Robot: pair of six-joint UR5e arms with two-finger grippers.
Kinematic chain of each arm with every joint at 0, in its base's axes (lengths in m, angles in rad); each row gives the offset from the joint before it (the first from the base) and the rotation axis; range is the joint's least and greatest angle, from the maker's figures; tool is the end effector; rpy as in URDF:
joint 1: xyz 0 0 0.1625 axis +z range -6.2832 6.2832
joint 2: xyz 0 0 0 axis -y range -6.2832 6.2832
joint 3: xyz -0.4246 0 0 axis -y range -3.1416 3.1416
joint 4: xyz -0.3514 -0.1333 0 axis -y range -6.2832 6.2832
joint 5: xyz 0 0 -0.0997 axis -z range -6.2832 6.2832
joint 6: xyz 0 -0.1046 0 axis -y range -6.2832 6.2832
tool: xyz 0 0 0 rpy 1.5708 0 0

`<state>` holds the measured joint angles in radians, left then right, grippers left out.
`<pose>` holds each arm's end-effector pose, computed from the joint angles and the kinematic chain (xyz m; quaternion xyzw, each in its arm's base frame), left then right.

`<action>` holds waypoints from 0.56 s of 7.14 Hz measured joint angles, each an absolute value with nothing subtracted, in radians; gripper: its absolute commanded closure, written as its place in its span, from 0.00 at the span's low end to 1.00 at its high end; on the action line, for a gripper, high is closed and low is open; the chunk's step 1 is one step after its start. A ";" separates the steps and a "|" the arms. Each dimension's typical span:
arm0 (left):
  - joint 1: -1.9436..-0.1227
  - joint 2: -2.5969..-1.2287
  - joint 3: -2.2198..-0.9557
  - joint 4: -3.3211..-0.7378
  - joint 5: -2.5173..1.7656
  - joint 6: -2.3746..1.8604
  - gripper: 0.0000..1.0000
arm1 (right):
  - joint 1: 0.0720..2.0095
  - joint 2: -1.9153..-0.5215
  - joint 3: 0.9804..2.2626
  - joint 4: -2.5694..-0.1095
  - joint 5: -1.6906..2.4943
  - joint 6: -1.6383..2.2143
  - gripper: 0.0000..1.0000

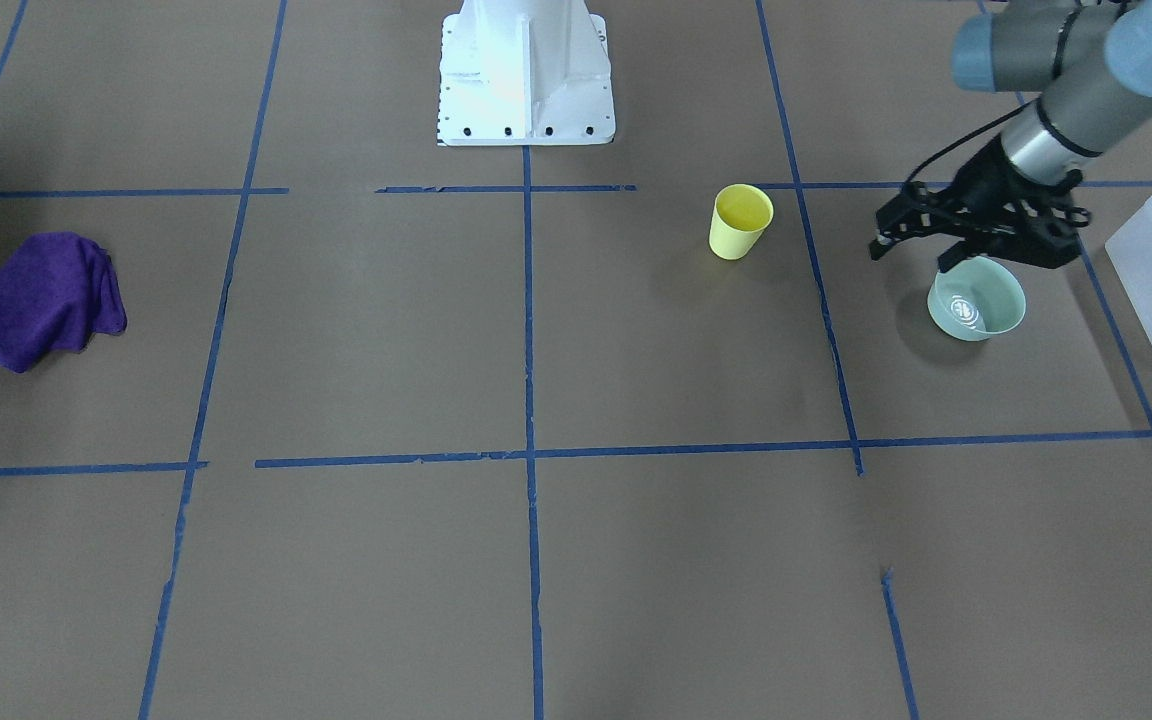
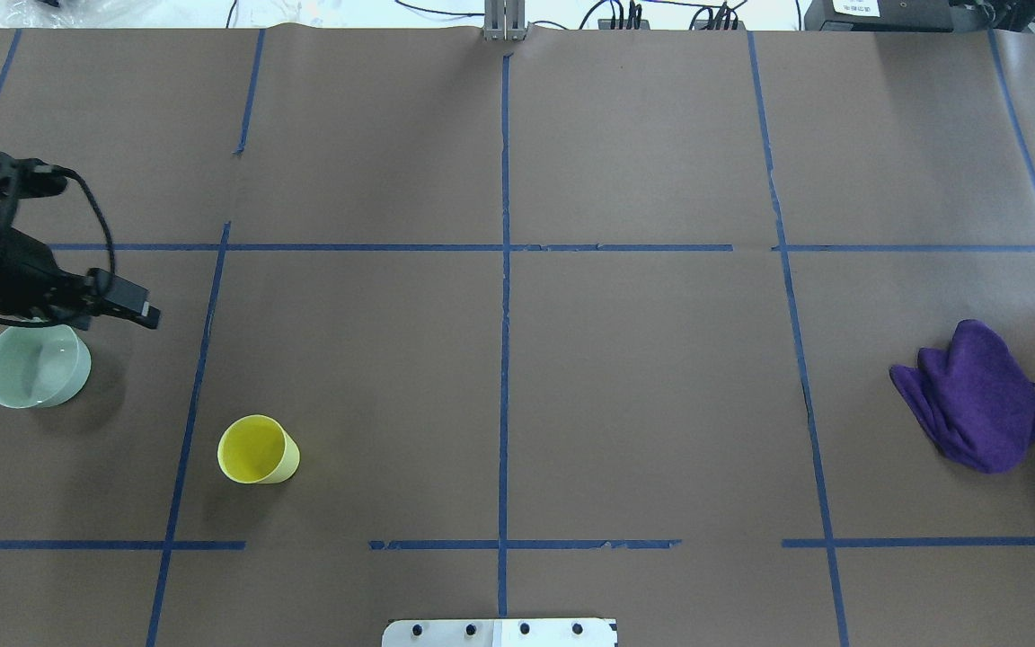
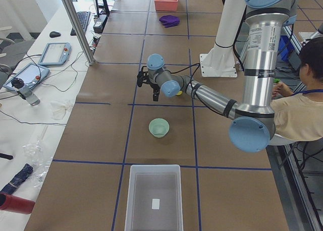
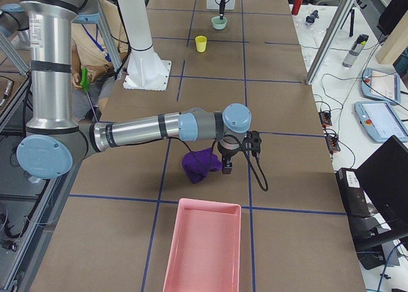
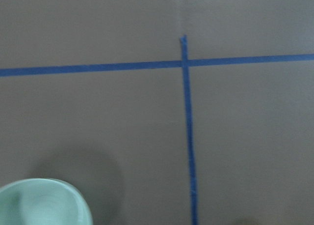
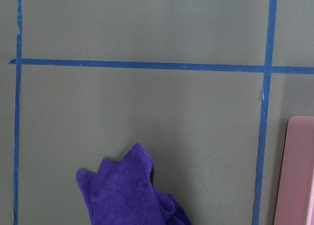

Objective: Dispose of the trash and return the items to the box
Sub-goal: 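Reach the left gripper down to the yellow cup and grasp it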

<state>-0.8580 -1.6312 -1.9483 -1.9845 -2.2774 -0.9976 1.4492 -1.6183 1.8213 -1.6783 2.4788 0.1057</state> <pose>0.2575 -0.3979 0.4147 0.0164 0.4992 0.0202 0.8661 -0.0016 -0.4324 0.5703 -0.0071 -0.4401 -0.0281 0.8975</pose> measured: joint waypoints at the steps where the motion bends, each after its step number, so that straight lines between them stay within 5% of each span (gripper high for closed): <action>1: -0.776 -1.653 -1.973 -1.984 -2.234 -1.089 0.00 | 1.446 -1.618 1.820 -1.678 2.480 0.104 0.00; 4: -0.642 -1.642 -2.034 -1.931 -2.158 -1.153 0.00 | 1.444 -1.621 1.818 -1.679 2.485 0.103 0.00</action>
<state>-0.6424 -1.6419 -2.0337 -1.9307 -2.1577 -1.1533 1.4436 -1.6215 1.8182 -1.6788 2.4850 0.1028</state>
